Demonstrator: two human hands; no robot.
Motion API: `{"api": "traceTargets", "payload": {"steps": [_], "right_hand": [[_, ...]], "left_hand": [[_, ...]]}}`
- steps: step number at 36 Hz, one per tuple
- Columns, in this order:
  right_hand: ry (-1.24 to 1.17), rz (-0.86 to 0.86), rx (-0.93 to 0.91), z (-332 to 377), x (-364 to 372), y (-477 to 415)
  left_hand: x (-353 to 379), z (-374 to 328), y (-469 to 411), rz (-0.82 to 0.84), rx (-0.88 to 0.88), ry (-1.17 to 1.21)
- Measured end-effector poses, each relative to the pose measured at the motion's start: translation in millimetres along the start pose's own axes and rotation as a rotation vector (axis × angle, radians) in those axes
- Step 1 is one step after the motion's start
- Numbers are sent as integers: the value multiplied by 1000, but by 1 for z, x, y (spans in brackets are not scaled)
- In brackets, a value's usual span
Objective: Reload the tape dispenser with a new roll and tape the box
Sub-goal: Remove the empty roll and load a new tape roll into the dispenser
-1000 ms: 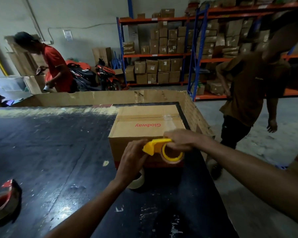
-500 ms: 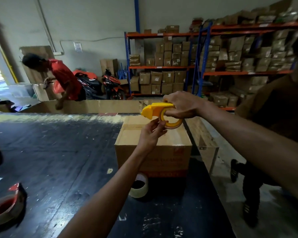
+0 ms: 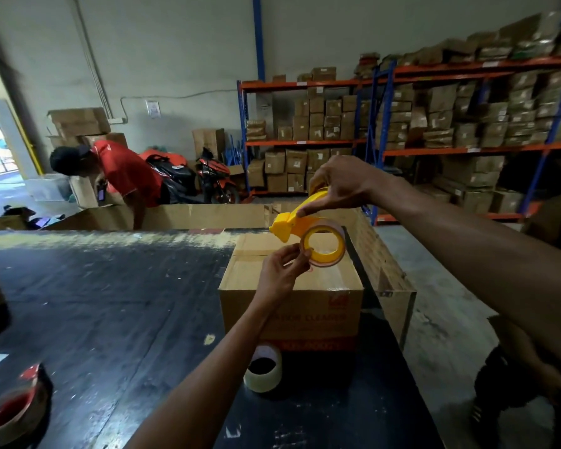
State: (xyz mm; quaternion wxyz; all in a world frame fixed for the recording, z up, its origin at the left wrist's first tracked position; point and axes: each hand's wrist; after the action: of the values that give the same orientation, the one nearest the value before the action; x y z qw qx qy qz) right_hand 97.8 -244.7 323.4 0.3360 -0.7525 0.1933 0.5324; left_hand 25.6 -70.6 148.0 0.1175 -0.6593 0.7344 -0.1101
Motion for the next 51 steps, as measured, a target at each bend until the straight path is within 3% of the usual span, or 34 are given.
{"api": "traceTargets", "payload": {"steps": [8, 16, 23, 30, 34, 42, 46, 49, 51], "right_hand": [[73, -79, -36, 4, -5, -3], [83, -148, 14, 1, -17, 0], [-24, -193, 66, 6, -12, 14], [-37, -140, 64, 13, -2, 19], [-21, -146, 30, 15, 2, 17], [-29, -123, -4, 20, 5, 18], [-40, -122, -13, 20, 5, 18], [-53, -120, 2, 20, 7, 18], [-46, -124, 9, 20, 9, 18]], "left_hand": [[7, 1, 4, -101, 68, -100], [15, 0, 22, 8, 48, -6], [23, 67, 69, 175, -291, 121], [39, 158, 96, 45, -644, -49], [47, 187, 100, -67, -756, -225], [46, 192, 100, -101, -763, -529], [47, 195, 99, -59, -732, -538], [40, 194, 101, -48, -634, -637], [32, 190, 104, -123, -474, -726]]}}
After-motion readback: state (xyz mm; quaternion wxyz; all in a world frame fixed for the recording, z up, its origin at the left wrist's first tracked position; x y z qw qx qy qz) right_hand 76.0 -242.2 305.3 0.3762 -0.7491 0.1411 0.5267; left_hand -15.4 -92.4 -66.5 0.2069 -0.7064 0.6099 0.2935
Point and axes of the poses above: each hand's wrist, its own y-axis away from the middle knuckle, its own x-axis out of the palm, z = x × y, and after that the axes turned 4 degrees about z, right-handed
